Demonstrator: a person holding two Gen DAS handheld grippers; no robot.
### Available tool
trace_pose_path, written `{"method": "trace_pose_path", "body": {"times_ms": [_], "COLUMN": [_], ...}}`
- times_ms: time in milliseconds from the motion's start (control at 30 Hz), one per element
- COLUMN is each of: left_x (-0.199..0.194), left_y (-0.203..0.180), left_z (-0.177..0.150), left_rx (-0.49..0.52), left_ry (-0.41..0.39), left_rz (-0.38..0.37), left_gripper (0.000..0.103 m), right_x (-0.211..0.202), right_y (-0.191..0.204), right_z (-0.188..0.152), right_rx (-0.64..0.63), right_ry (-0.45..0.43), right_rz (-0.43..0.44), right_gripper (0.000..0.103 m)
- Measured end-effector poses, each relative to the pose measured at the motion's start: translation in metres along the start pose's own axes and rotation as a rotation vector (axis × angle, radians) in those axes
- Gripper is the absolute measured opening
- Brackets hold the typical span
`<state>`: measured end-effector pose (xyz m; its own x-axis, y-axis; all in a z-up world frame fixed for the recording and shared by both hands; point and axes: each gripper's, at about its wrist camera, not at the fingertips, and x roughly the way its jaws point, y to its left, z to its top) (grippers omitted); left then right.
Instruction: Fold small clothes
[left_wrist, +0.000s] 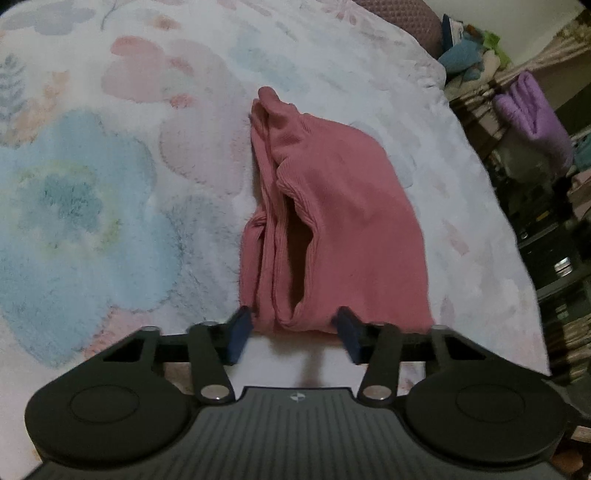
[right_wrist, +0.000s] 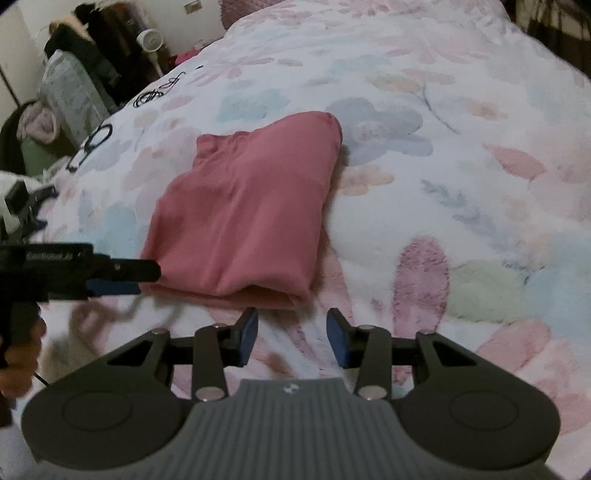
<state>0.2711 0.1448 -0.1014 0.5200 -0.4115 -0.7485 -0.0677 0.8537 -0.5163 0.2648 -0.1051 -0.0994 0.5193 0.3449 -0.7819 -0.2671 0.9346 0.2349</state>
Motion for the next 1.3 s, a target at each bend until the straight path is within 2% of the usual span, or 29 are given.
{"method": "trace_pose_path", "body": {"times_ms": [67,133,200,267,333,400,533,633,700,767,833,867,900,967,1033,1100,1133,1167,1200,1300], "left_x": [0.0,-0.006,-0.019,-0.036,-0.043,-0.037,0.003,0.015,0.018,0.014,0.007,0.003,-0.001,-0.007,-0.014,-0.021,-0.027,-0.03,-0.032,-0.027], "left_y": [-0.001,0.0,-0.004,-0.01,-0.01,-0.004,0.005,0.01,0.006,-0.001,-0.005,-0.006,-0.006,-0.011,-0.013,-0.011,-0.01,-0.01,-0.011,-0.014], "left_z": [0.001,0.004,0.006,0.01,0.012,0.009,-0.013,-0.019,-0.019,-0.018,-0.016,-0.015,-0.015,-0.016,-0.016,-0.011,-0.006,-0.002,0.003,0.02], "left_rx": [0.019,0.01,0.017,0.054,0.074,0.07,0.118,0.08,0.113,0.162,0.173,0.18,0.201,0.279,0.304,0.264,0.229,0.203,0.185,0.176], "left_ry": [0.002,-0.024,-0.063,-0.098,-0.096,-0.055,0.029,0.029,0.031,0.027,0.029,0.028,0.027,0.026,0.005,-0.033,-0.064,-0.087,-0.108,-0.14], "left_rz": [0.002,-0.016,-0.027,-0.023,-0.006,0.019,0.095,0.102,0.13,0.149,0.16,0.172,0.183,0.204,0.217,0.189,0.164,0.146,0.134,0.149], "left_gripper": [0.011,0.009,0.008,0.007,0.007,0.007,0.007,0.009,0.02,0.024,0.038,0.051,0.056,0.057,0.058,0.06,0.062,0.067,0.07,0.071], "right_x": [0.004,0.016,0.028,0.03,0.02,0.012,0.022,0.038,0.042,0.04,0.035,0.033,0.03,0.023,0.012,0.004,0.0,-0.003,-0.005,-0.007], "right_y": [0.0,-0.001,-0.002,-0.004,-0.005,-0.001,-0.006,-0.016,-0.019,-0.02,-0.02,-0.02,-0.021,-0.025,-0.03,-0.034,-0.037,-0.04,-0.042,-0.047], "right_z": [-0.001,0.001,0.005,0.01,0.014,0.015,0.003,-0.009,-0.01,-0.008,-0.006,-0.006,-0.006,-0.005,-0.004,0.001,0.004,0.008,0.011,0.022], "right_rx": [-0.018,0.002,0.003,0.016,0.03,-0.009,-0.023,0.02,0.041,0.049,0.043,0.046,0.053,0.078,0.104,0.129,0.145,0.162,0.176,0.209], "right_ry": [-0.004,0.028,0.04,0.03,-0.006,-0.021,0.046,0.086,0.094,0.083,0.081,0.089,0.097,0.097,0.074,0.047,0.028,0.012,0.002,-0.028], "right_rz": [-0.012,-0.008,-0.02,-0.011,0.024,0.023,-0.007,-0.012,-0.004,0.015,0.031,0.036,0.041,0.055,0.065,0.071,0.08,0.088,0.094,0.121], "right_gripper": [0.039,0.038,0.031,0.005,0.003,0.0,0.0,0.0,0.0,0.0,0.0,0.0,0.0,0.001,0.005,0.018,0.029,0.035,0.036,0.043]}}
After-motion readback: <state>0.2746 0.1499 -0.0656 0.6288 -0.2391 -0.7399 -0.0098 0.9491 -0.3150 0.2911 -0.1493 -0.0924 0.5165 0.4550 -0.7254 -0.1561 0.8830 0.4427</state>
